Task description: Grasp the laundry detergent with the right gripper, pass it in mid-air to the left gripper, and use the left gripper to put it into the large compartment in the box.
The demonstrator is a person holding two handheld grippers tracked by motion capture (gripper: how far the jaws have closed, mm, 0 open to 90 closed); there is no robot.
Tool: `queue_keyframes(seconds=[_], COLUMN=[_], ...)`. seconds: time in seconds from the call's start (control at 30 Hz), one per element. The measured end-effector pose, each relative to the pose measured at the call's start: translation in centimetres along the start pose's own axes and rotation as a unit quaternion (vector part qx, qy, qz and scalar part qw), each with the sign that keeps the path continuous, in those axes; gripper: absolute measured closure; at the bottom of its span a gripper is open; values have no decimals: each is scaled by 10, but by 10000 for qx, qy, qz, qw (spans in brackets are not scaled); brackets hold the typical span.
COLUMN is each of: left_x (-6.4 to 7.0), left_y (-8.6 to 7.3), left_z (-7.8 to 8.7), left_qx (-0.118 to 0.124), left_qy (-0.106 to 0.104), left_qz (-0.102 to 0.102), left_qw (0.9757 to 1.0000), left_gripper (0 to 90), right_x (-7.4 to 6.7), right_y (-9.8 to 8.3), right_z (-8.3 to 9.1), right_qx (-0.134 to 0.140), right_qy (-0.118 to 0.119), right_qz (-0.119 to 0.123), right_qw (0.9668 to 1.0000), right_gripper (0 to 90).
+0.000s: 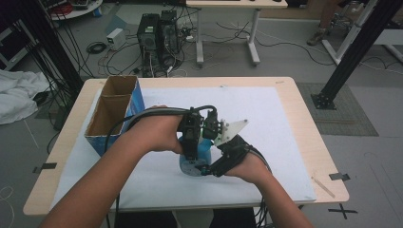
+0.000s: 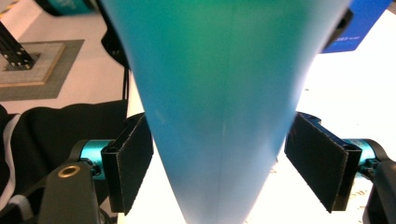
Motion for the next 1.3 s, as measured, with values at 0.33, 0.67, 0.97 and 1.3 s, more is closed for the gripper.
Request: queue_keyframes(seconds=[0.33,0.67,0.97,1.3], left_x=[-6,-14,-20,-37], left_y=[-7,-25,-46,-76], left_z=[8,22,47,82], left_qx=[-120,-196,-236,-225], left_qy=[-20,-50,-33,-83], left_qz=[159,433,731,1487], left_qw=[9998,9989,9970,9886], left_gripper=[382,382,382,382], right_x=[2,6,12,13], right_y=[0,-3,-10,-12], right_z=[10,23,38,44], right_qx=[2,-204,-411,-629], right_qy=[-3,-125,-267,-314], right_qz=[-81,-177,-349,-397], right_qw=[10000,9996,9982,9967], right_gripper=[215,153,134,118])
Point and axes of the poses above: each handheld gripper's, and its own axes: z roughly backward along the jaws, y roughly out of its top, x roughly to its right, the point moved 5 cm from there along -z, roughly forward along the jaws, and after that the axes turned 6 degrees about y, right-handed, at the moved point
